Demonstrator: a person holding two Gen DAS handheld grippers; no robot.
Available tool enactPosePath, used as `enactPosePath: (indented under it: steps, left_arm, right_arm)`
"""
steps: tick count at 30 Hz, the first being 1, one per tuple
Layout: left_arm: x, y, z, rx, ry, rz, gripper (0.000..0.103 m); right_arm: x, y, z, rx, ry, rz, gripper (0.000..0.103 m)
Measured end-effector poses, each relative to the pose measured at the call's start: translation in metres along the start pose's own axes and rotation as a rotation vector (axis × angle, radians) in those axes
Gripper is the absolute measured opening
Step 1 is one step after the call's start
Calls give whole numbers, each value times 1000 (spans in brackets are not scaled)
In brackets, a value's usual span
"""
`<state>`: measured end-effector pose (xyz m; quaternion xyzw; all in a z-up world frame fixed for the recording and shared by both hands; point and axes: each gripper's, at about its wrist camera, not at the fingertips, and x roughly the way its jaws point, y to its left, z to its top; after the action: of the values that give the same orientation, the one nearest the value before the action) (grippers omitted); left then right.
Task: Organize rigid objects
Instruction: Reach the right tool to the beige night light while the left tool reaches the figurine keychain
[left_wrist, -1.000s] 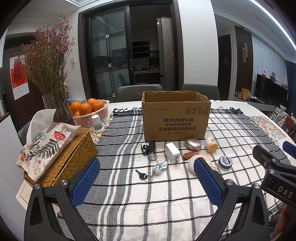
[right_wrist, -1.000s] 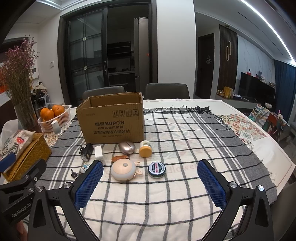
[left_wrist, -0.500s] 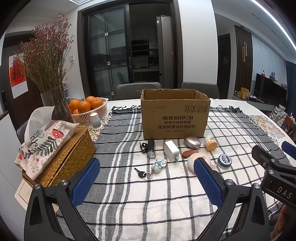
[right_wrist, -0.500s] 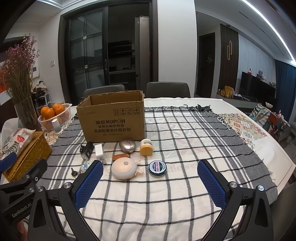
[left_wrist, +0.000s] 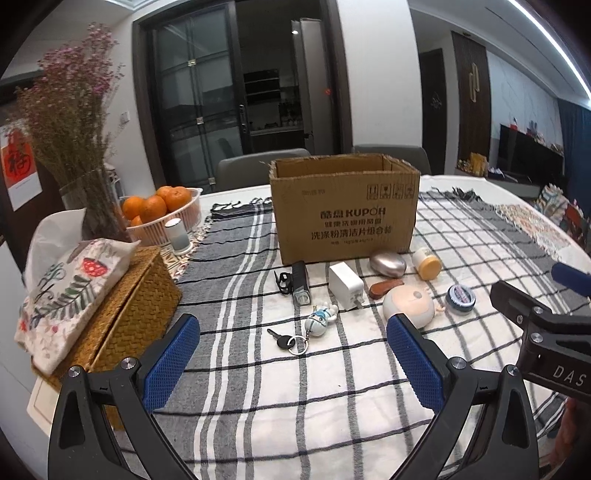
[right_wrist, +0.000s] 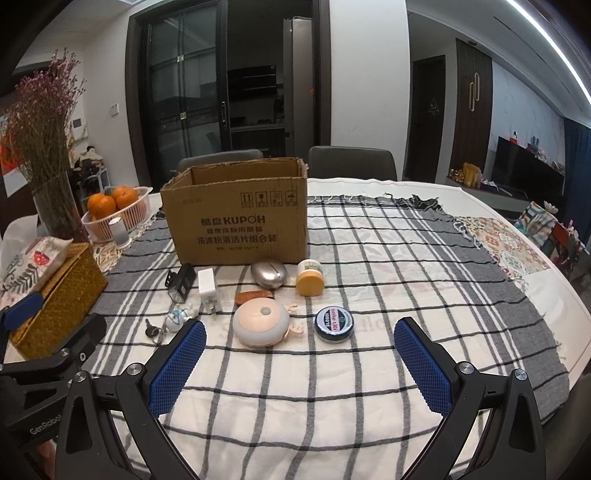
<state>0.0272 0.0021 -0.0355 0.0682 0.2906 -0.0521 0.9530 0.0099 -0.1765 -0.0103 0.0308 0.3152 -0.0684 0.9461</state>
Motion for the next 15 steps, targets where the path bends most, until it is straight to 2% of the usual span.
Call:
enactPosePath:
  steps: [15]
  left_arm:
    - [71,3,-7,188,61,-93,100]
  right_arm:
    - [72,23,-2,-38,73,57,103]
